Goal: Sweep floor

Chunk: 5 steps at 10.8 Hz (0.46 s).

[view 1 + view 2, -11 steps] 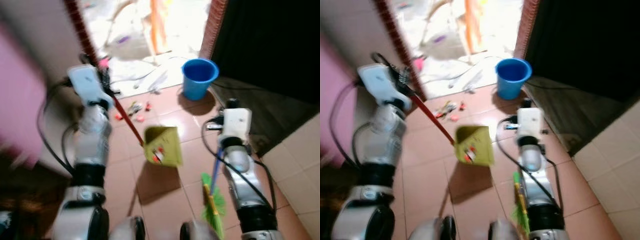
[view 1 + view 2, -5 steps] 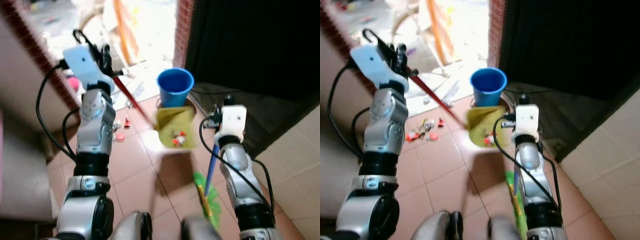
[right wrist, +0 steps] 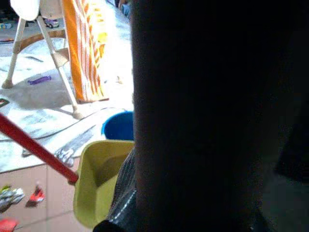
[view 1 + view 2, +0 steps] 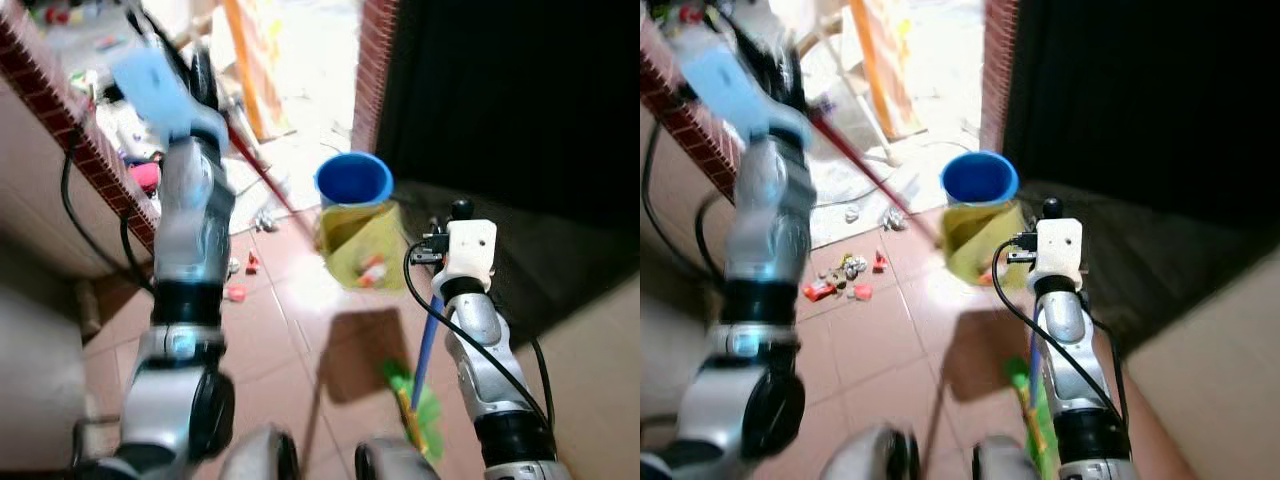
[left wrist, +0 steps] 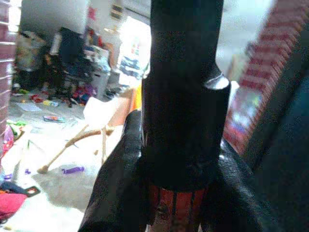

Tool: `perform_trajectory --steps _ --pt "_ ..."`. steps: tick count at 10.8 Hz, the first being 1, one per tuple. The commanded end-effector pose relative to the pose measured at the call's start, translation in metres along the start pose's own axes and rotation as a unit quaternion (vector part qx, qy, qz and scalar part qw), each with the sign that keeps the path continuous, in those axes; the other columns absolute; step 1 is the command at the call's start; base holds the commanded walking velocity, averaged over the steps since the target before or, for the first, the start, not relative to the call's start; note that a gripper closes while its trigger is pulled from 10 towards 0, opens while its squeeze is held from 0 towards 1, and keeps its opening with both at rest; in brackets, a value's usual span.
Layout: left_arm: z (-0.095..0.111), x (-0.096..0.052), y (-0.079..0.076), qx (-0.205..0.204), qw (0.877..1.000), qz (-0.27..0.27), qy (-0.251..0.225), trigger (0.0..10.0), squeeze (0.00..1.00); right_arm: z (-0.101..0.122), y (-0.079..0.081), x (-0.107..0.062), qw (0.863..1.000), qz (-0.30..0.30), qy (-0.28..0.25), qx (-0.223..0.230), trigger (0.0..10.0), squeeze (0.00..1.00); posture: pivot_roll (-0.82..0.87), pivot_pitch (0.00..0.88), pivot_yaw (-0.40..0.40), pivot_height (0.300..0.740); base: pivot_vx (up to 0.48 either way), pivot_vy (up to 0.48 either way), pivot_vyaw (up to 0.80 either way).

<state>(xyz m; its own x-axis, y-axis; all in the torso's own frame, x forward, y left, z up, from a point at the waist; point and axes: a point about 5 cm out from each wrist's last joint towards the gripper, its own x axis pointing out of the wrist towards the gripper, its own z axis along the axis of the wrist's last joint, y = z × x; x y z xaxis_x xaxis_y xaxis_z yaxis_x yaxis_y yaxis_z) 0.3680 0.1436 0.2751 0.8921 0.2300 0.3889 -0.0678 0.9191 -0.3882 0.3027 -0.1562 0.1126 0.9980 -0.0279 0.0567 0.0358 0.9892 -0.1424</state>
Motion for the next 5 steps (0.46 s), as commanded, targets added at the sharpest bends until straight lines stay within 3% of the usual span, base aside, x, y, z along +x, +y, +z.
perform_trajectory --steps 1,2,5 --pt "0.025 0.008 0.004 -0.026 0.998 0.028 -0.044 10.0 0.0 0.009 0.003 0.002 1.0 0.011 -0.026 -0.003 10.0 0.0 -0.1 0.109 0.063 0.74 0.472 0.0 0.0" --pt "0.03 0.014 0.005 -0.048 0.997 0.045 -0.042 10.0 0.0 0.009 0.004 0.003 1.0 0.014 -0.026 -0.005 10.0 0.0 -0.1 0.104 0.063 0.74 0.472 0.0 0.0" --pt "0.034 0.021 0.004 -0.033 0.997 0.047 -0.057 10.0 0.0 0.009 0.007 0.003 0.999 0.021 -0.027 -0.005 10.0 0.0 -0.1 0.098 0.065 0.74 0.472 0.0 0.0"
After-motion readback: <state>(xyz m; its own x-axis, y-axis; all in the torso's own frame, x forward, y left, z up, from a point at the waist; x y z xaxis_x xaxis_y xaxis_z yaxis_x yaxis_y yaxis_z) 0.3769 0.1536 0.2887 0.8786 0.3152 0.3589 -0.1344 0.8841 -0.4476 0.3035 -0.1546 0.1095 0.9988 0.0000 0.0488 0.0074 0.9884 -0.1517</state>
